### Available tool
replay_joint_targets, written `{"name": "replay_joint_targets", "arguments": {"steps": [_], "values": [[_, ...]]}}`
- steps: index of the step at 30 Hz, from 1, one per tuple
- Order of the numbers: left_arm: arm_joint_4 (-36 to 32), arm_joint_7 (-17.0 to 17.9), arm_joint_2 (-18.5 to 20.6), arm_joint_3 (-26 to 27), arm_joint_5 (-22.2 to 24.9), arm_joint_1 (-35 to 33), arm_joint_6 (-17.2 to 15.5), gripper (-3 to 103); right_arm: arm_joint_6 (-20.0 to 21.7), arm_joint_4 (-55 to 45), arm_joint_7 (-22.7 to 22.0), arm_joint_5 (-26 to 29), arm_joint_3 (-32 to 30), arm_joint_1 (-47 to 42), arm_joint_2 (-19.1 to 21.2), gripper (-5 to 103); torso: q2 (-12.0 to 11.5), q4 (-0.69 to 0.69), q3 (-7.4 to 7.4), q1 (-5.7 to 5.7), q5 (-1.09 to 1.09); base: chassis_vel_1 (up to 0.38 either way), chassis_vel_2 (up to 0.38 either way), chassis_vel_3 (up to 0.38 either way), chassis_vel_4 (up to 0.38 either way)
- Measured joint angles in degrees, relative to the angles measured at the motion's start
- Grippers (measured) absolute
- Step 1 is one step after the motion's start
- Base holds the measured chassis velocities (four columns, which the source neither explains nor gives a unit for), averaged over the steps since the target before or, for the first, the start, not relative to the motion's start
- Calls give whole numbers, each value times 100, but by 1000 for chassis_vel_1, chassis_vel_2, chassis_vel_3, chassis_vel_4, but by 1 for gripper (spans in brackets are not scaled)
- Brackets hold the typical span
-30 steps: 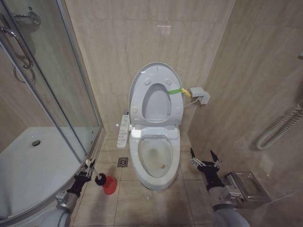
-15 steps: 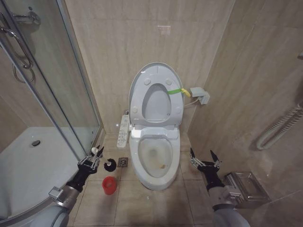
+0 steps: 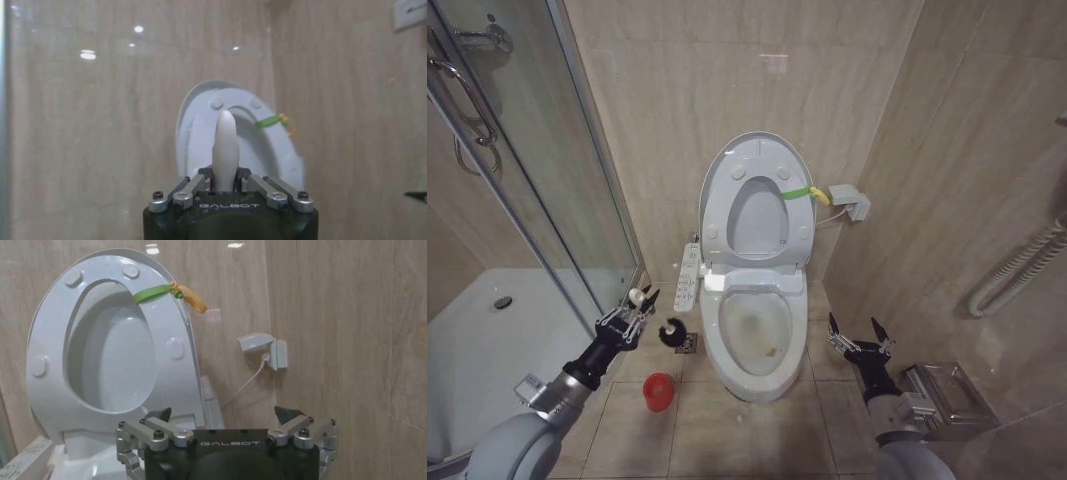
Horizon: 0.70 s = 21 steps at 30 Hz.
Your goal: Open the toilet lid, clean the toilet bowl with a toilet brush, close the toilet lid, and flush.
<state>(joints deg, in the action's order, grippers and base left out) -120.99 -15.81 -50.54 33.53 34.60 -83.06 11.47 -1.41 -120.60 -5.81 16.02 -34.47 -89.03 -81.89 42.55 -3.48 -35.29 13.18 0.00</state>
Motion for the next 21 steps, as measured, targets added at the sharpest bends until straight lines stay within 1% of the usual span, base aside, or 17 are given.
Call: {"name": "replay_joint_targets", "arguments": {"steps": [1,3,4,8,9,11,14,15,18,19,21], "values": [[0,0,0,0,0,0,0,20,0,0,0,0,0,0,0,100,0,0,0,0,0,0,0,0,0],[99,-180,127,-124,273,187,13,20,0,0,0,0,0,-1,0,100,0,0,0,0,0,0,0,0,0],[99,-180,127,-124,273,187,13,20,0,0,0,0,0,-1,0,100,0,0,0,0,0,0,0,0,0],[331,-446,320,-450,516,557,51,20,0,0,0,0,0,0,0,100,0,0,0,0,-1,0,0,0,0],[331,-446,320,-450,516,557,51,20,0,0,0,0,0,0,0,100,0,0,0,0,-1,0,0,0,0],[446,-513,415,-641,616,789,63,20,0,0,0,0,0,0,0,100,0,0,0,0,0,0,0,0,0],[676,-588,587,-1017,813,1315,55,20,0,0,0,0,0,0,0,100,0,0,0,0,0,0,0,0,0],[676,-588,587,-1017,813,1315,55,20,0,0,0,0,0,0,0,100,0,0,0,0,0,0,0,0,0],[972,-629,731,-1454,971,1973,45,20,0,0,-1,0,0,0,0,100,0,0,-1,0,0,0,0,0,0],[972,-629,731,-1454,971,1973,45,20,0,0,-1,0,0,0,0,100,0,0,-1,0,0,0,0,0,0],[1349,-719,778,-1859,1095,2585,86,20,0,0,1,0,1,0,0,100,0,-1,0,0,1,0,0,0,0]]}}
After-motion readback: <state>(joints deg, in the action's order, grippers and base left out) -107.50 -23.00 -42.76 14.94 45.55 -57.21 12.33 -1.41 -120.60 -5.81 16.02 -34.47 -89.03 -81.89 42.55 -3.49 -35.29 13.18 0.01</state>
